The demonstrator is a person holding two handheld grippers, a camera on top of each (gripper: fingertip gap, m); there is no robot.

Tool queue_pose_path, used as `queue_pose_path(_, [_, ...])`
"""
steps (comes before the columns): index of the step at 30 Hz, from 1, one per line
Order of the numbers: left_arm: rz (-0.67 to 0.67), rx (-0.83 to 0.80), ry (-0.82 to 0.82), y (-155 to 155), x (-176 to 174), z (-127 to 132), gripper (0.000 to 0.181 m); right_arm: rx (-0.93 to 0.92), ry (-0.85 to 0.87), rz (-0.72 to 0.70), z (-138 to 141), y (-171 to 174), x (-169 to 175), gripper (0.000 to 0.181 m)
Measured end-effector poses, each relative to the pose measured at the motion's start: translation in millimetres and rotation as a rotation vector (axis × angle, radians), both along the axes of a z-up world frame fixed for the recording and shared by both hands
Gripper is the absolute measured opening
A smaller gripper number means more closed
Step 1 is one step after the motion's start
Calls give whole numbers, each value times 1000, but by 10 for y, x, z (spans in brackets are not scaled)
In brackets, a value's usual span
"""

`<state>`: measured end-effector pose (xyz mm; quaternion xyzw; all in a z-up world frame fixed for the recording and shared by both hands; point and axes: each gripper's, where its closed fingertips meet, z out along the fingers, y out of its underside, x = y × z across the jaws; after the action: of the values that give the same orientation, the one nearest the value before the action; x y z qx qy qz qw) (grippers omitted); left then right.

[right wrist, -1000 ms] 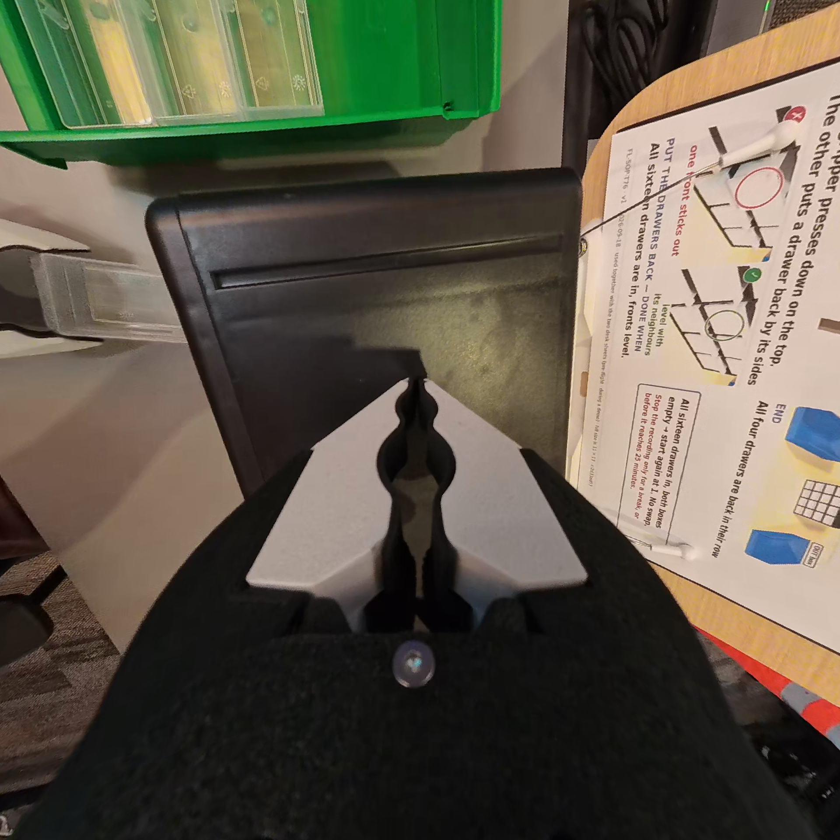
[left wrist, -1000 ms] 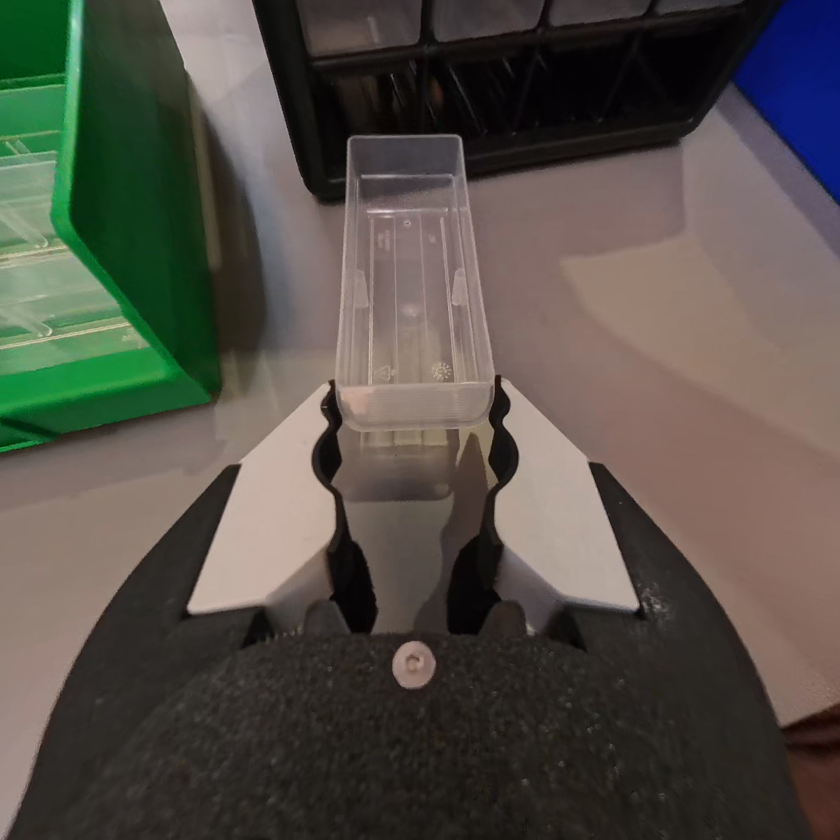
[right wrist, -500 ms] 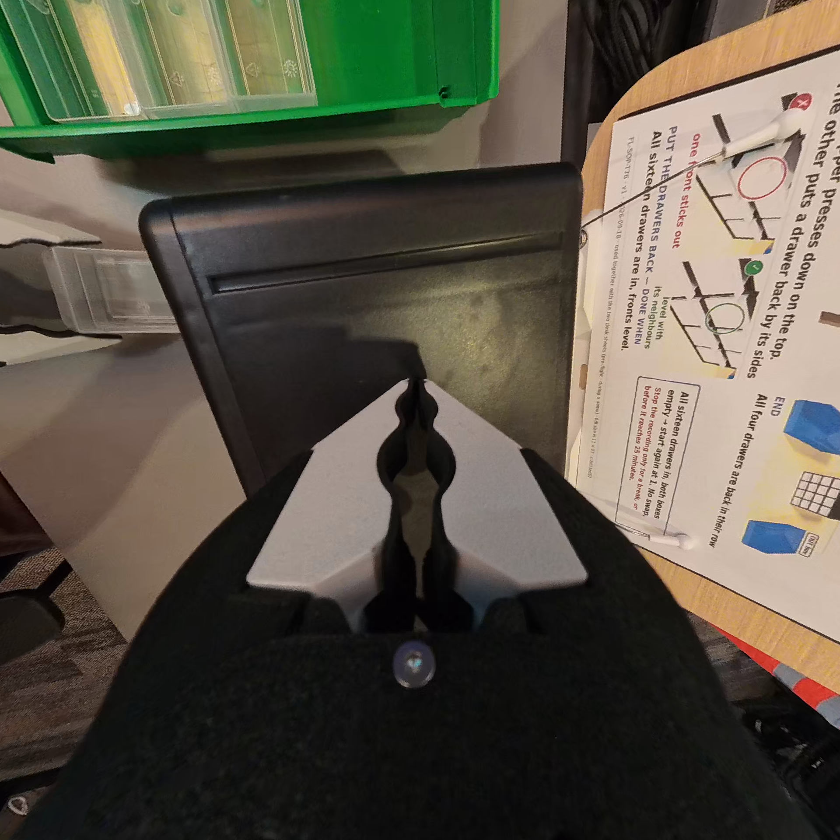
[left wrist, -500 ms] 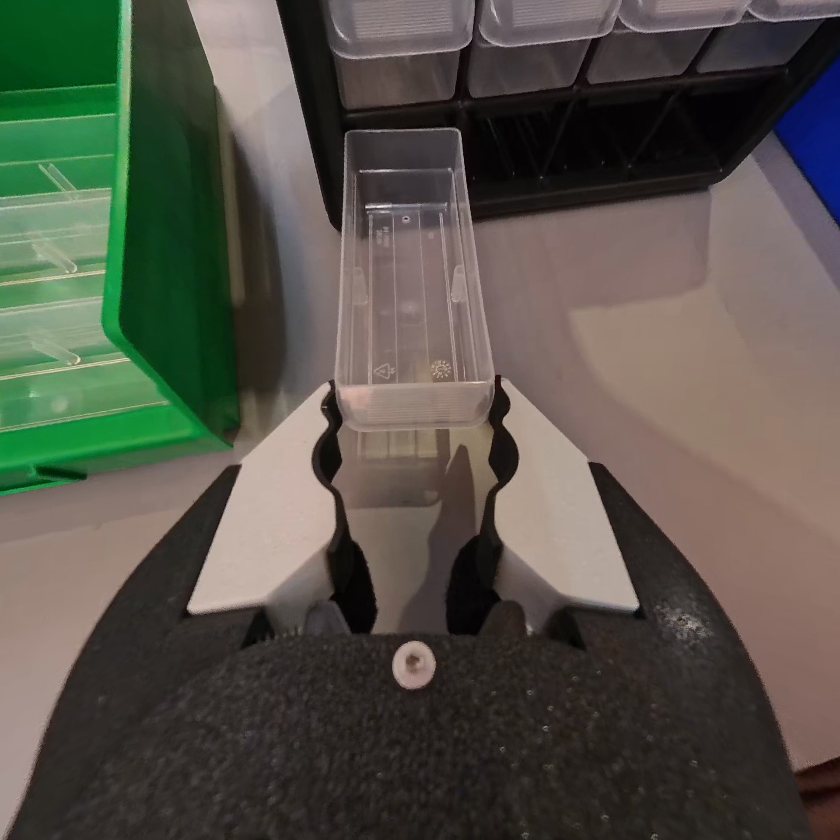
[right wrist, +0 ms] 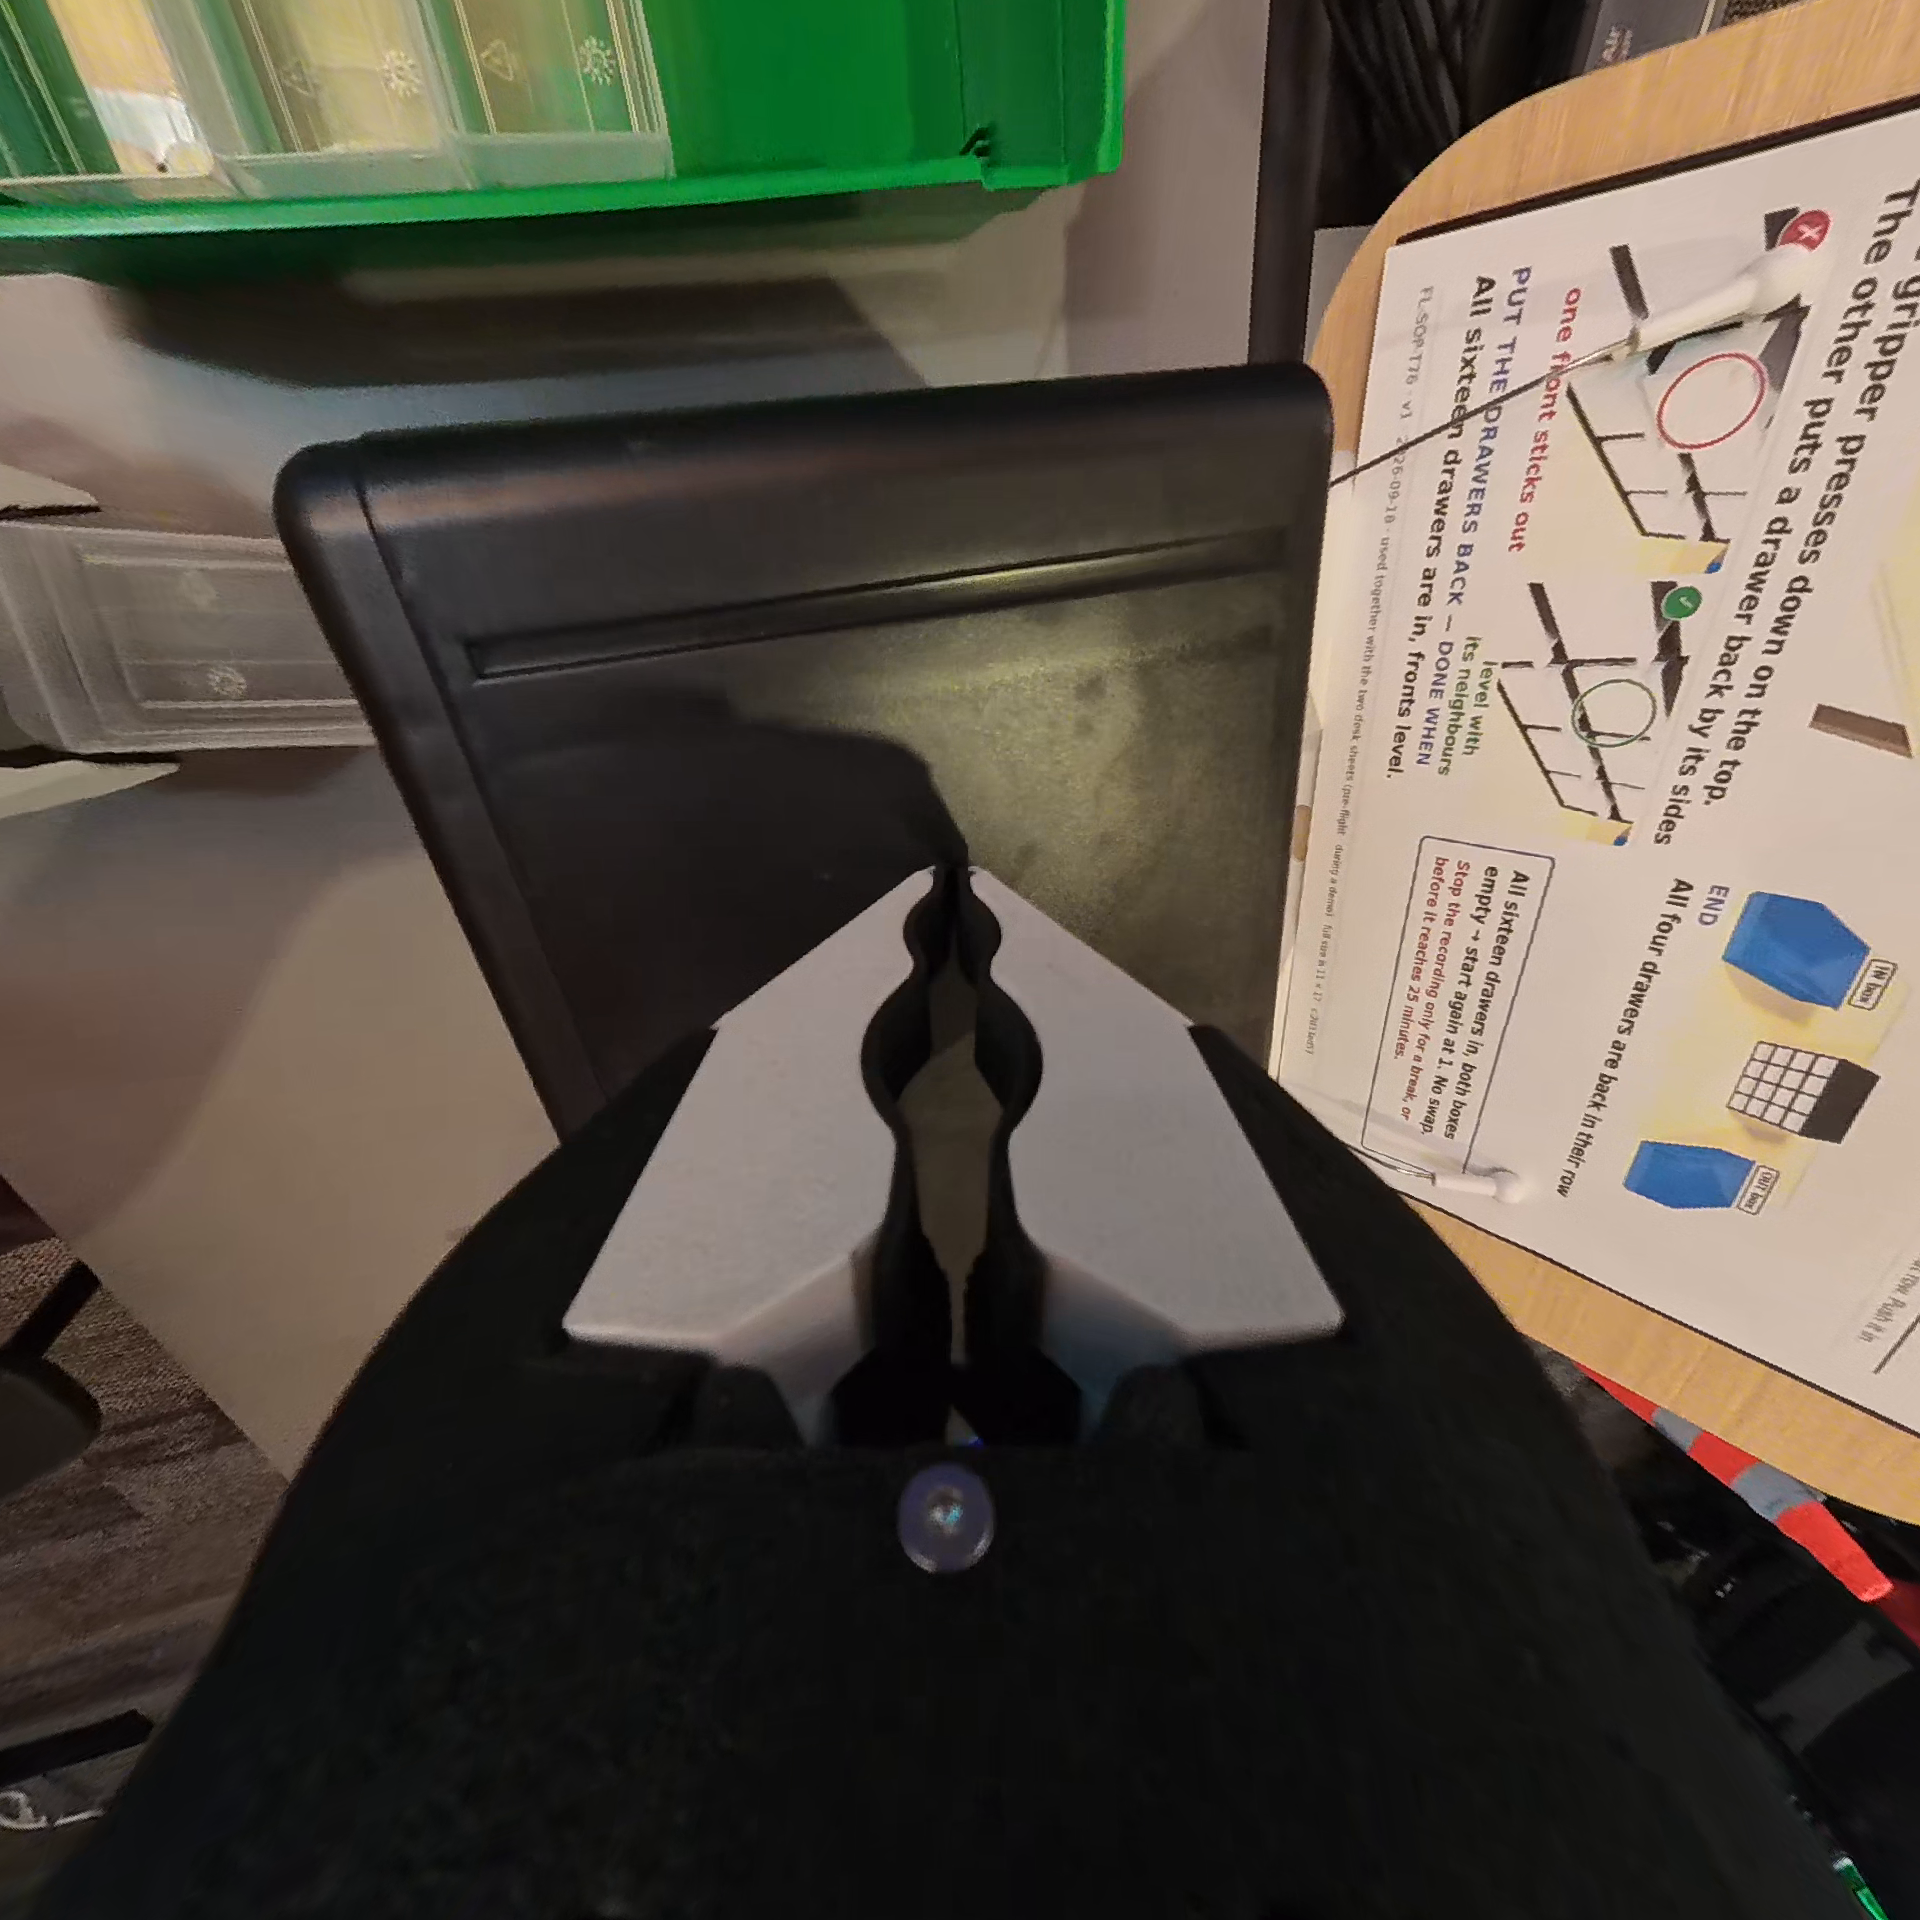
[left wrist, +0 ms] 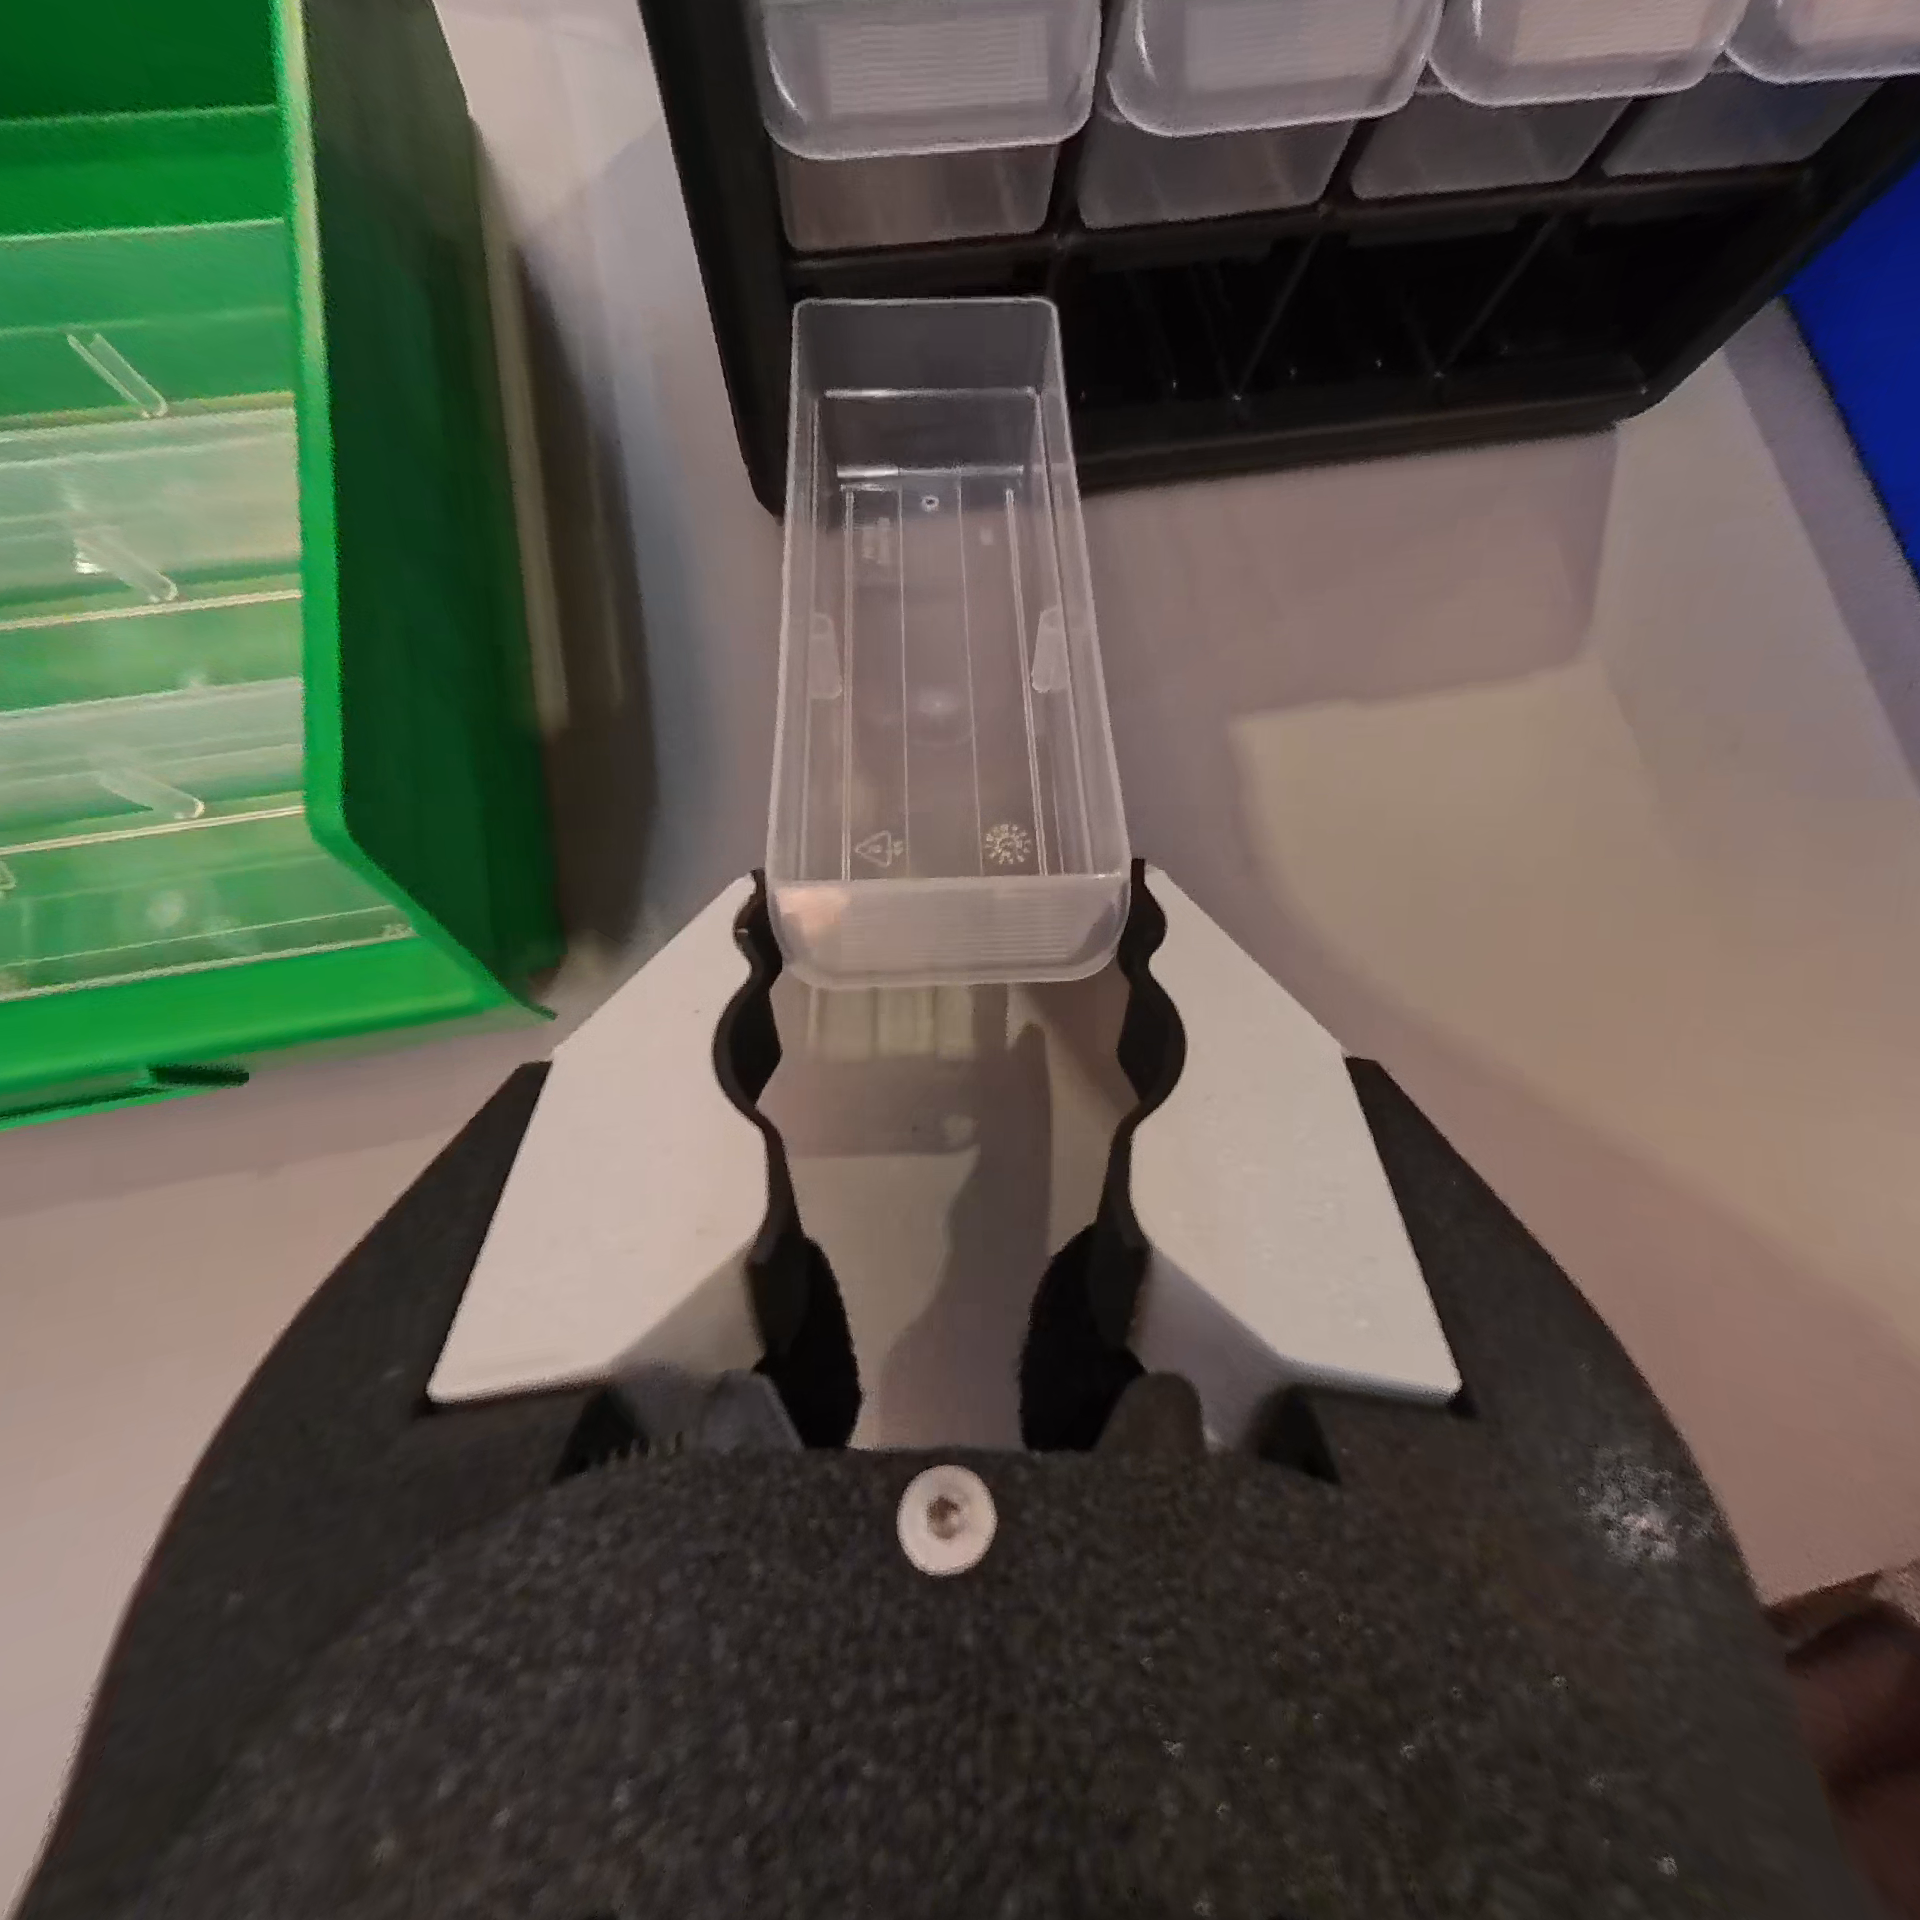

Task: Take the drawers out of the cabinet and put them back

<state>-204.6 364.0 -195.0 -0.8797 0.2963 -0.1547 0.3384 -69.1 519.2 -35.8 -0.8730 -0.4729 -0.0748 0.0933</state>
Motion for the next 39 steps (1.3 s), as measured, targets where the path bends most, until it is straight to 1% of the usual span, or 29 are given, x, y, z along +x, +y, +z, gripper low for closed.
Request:
queue_pose_path(6, [2, -37, 3, -51, 84, 25, 64, 18, 75, -12, 1, -3, 0, 0])
queue_pose_path(12, [38, -36, 35, 12, 27, 28, 64, 27, 147, -17, 1, -3, -2, 0])
queue_pose_path(16, [55, -59, 4, 19, 35, 13, 64, 32, 127, -3, 1, -3, -2, 0])
queue_pose_path(23, [98, 14, -45, 91, 153, 51, 64, 32, 95, -7, 1, -2, -1, 0])
queue_pose_path(27, [110, 55, -30, 137, 195, -47, 64, 32, 100, -9, 1, -1, 0, 0])
queue_pose_path(33, [124, 57, -33, 218, 292, -297, 65, 30, 99, -10, 0, -1, -1, 0])
queue_pose_path(36, [117, 105, -16, 323, 339, -305, 65, 23, 97, -7, 0, -2, -1, 0])
queue_pose_path(39, [100, 101, -18, 398, 393, -298, 65, 11, 93, -8, -2, -1, -2, 0])
